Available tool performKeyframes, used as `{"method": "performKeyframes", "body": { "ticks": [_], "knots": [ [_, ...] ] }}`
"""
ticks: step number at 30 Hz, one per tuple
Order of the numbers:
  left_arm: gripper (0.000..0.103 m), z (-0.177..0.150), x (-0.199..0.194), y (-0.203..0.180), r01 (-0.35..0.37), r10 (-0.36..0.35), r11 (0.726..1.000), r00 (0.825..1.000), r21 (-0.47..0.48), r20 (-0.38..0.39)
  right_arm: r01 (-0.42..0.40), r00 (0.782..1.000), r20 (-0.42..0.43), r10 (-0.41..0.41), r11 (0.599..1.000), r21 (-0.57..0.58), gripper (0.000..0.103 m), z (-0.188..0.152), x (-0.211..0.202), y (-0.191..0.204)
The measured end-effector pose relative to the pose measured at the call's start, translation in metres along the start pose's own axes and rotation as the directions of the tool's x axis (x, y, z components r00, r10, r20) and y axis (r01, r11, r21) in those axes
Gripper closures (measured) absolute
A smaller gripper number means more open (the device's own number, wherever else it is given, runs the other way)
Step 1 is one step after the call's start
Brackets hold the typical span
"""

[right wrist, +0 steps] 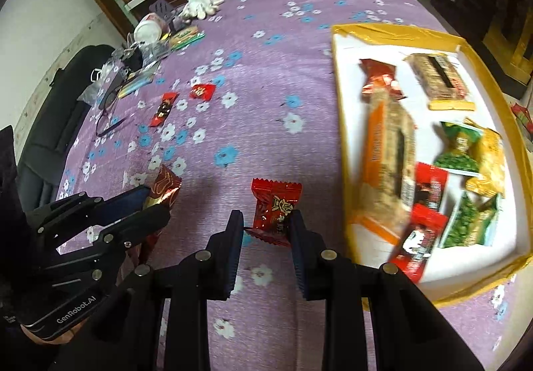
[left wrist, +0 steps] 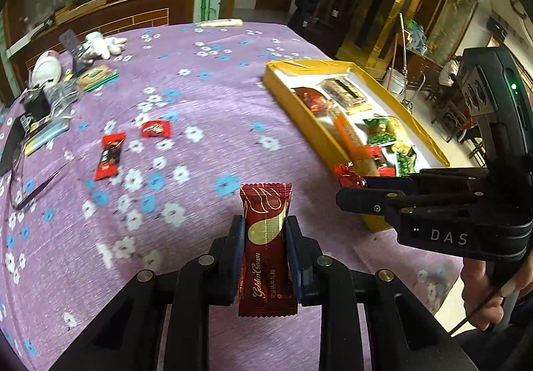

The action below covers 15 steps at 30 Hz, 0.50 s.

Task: Organize snacks
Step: 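Carry the chocolate bar and red candy over the white box with both tools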

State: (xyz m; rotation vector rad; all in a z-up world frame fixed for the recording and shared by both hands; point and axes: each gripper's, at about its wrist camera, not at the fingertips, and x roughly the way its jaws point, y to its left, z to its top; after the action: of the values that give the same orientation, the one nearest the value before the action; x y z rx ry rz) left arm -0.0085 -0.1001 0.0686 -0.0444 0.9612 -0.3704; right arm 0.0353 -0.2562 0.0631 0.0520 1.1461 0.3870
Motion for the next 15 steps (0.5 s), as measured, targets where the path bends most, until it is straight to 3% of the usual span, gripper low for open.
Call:
{"method": "performKeyframes", "body": {
  "ticks": [15],
  "knots": [
    [0.079, 0.025, 0.019, -0.052, 0.032, -0.032, 0.997, 0.999, 0.066, 0.003, 0.021, 0.999, 0.032, -0.023, 0.998, 0.063, 0.076, -0.001, -0.024, -0.055]
  ]
}}
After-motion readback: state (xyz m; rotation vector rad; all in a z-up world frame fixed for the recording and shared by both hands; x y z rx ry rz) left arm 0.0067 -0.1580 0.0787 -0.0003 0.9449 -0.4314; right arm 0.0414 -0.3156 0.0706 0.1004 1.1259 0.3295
